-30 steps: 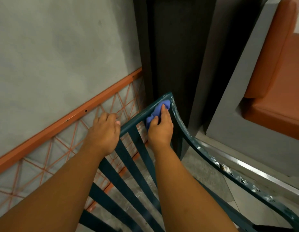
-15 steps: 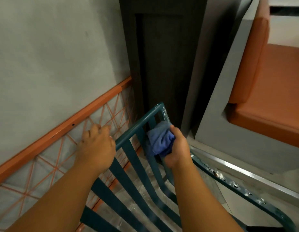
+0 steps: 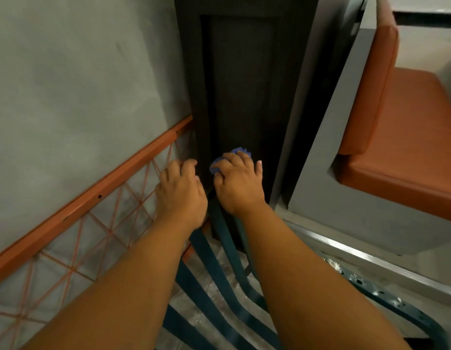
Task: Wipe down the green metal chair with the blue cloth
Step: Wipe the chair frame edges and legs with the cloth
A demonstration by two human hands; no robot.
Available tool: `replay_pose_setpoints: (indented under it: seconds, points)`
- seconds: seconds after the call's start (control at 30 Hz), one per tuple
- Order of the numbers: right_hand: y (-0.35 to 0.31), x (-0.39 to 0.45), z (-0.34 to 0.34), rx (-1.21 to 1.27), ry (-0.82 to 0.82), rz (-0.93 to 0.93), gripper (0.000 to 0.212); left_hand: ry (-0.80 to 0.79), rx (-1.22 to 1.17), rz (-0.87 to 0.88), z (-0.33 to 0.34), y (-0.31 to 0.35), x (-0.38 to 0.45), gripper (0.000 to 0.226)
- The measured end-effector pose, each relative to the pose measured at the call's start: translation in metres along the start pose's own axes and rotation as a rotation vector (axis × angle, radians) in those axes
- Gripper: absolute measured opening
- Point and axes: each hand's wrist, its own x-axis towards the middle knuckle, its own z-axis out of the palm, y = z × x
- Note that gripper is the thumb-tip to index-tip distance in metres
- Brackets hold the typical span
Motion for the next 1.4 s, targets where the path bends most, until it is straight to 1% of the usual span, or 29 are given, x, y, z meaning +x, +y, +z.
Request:
replay_pose_setpoints:
  seconds: [0.03, 0.07, 0.17, 0.2, 0.27, 0.33, 0.4, 0.47, 0.5, 0.53, 0.57, 0.63, 0.67, 0.7, 0.77, 0.8, 0.83, 0.87, 0.9, 0.93, 0.97, 1.0, 1.07, 1.13, 1.17, 1.23, 1.27, 1.33, 1.4]
  points:
    - [-0.002, 0.002, 0.001, 0.010, 0.007, 0.010, 0.032, -0.020, 0.036, -0.012, 0.000, 0.001, 0.000, 0.047]
    - [-0.004, 0.000, 0.002, 0.027, 0.018, -0.022, 0.031, -0.045, 0.076, -0.030, 0.000, 0.001, 0.000, 0.053]
    - [-0.001, -0.012, 0.004, 0.136, 0.048, -0.174, 0.033, -0.070, 0.167, -0.066, 0.001, 0.004, 0.001, 0.065]
    - [0.004, -0.012, 0.002, 0.141, 0.041, -0.197, 0.033, -0.065, 0.188, -0.056, 0.002, 0.004, 0.001, 0.067]
    - [0.013, 0.002, -0.003, 0.071, -0.012, -0.204, 0.029, -0.056, 0.228, -0.025, 0.004, 0.004, 0.001, 0.070]
    - [0.017, 0.024, -0.008, -0.041, -0.106, -0.174, 0.026, -0.054, 0.243, -0.009, 0.006, 0.003, 0.001, 0.072]
    - [0.016, 0.047, -0.015, -0.175, -0.221, -0.128, 0.030, -0.046, 0.241, 0.001, 0.007, 0.002, 0.000, 0.073]
    - [0.013, 0.070, -0.020, -0.284, -0.382, -0.070, 0.031, -0.043, 0.242, 0.010, 0.007, 0.001, -0.001, 0.074]
    - [0.012, 0.079, -0.022, -0.277, -0.468, -0.014, 0.031, -0.044, 0.236, 0.007, 0.007, 0.001, 0.000, 0.074]
    - [0.011, 0.087, -0.025, -0.216, -0.536, 0.071, 0.032, -0.043, 0.230, 0.003, 0.007, 0.001, 0.000, 0.075]
    - [0.011, 0.094, -0.028, -0.095, -0.578, 0.184, 0.032, -0.042, 0.224, 0.002, 0.007, 0.001, 0.000, 0.075]
    - [0.011, 0.101, -0.030, 0.139, -0.582, 0.384, 0.031, -0.038, 0.215, 0.004, 0.006, 0.001, -0.001, 0.075]
    - [0.008, 0.103, -0.031, 0.151, -0.588, 0.424, 0.030, -0.037, 0.213, 0.006, 0.006, 0.001, -0.001, 0.075]
    - [0.006, 0.104, -0.031, 0.089, -0.608, 0.420, 0.029, -0.040, 0.213, 0.008, 0.006, 0.001, -0.001, 0.076]
    - [0.000, 0.099, -0.028, -0.205, -0.672, 0.253, 0.032, -0.050, 0.214, 0.007, 0.007, 0.001, -0.001, 0.078]
    - [0.001, 0.094, -0.024, -0.340, -0.647, 0.124, 0.034, -0.051, 0.218, 0.008, 0.007, 0.001, 0.000, 0.079]
    - [0.004, 0.086, -0.020, -0.417, -0.579, -0.016, 0.036, -0.052, 0.227, 0.012, 0.007, 0.002, 0.000, 0.079]
    - [0.009, 0.076, -0.018, -0.435, -0.475, -0.155, 0.034, -0.053, 0.236, 0.018, 0.008, 0.002, 0.000, 0.079]
    - [0.014, 0.065, -0.018, -0.389, -0.356, -0.274, 0.031, -0.052, 0.245, 0.028, 0.008, 0.003, 0.000, 0.078]
    - [0.020, 0.056, -0.019, -0.301, -0.266, -0.346, 0.027, -0.050, 0.250, 0.036, 0.009, 0.003, 0.001, 0.078]
    - [0.027, 0.049, -0.020, -0.218, -0.217, -0.375, 0.024, -0.048, 0.251, 0.043, 0.009, 0.004, 0.001, 0.077]
    - [0.032, 0.046, -0.020, -0.154, -0.186, -0.365, 0.023, -0.047, 0.250, 0.046, 0.009, 0.004, 0.001, 0.077]
    - [0.034, 0.046, -0.012, -0.081, -0.121, -0.240, 0.022, -0.048, 0.246, 0.045, 0.009, 0.005, 0.001, 0.076]
    - [0.025, 0.041, -0.001, -0.014, 0.008, -0.087, 0.024, -0.050, 0.238, 0.040, 0.010, 0.004, 0.000, 0.075]
    - [0.020, 0.035, 0.005, 0.048, 0.098, -0.042, 0.025, -0.048, 0.238, 0.039, 0.010, 0.003, 0.000, 0.074]
    - [0.015, 0.016, 0.018, 0.231, 0.273, -0.036, 0.027, -0.041, 0.250, 0.038, 0.011, 0.002, 0.000, 0.072]
    - [0.015, 0.004, 0.025, 0.317, 0.330, -0.053, 0.029, -0.037, 0.257, 0.035, 0.011, 0.002, 0.000, 0.071]
    - [0.017, -0.020, 0.039, 0.414, 0.369, -0.082, 0.037, -0.034, 0.259, 0.033, 0.011, 0.003, 0.001, 0.067]
    - [0.020, -0.030, 0.044, 0.423, 0.342, -0.098, 0.043, -0.029, 0.263, 0.045, 0.011, 0.005, 0.001, 0.066]
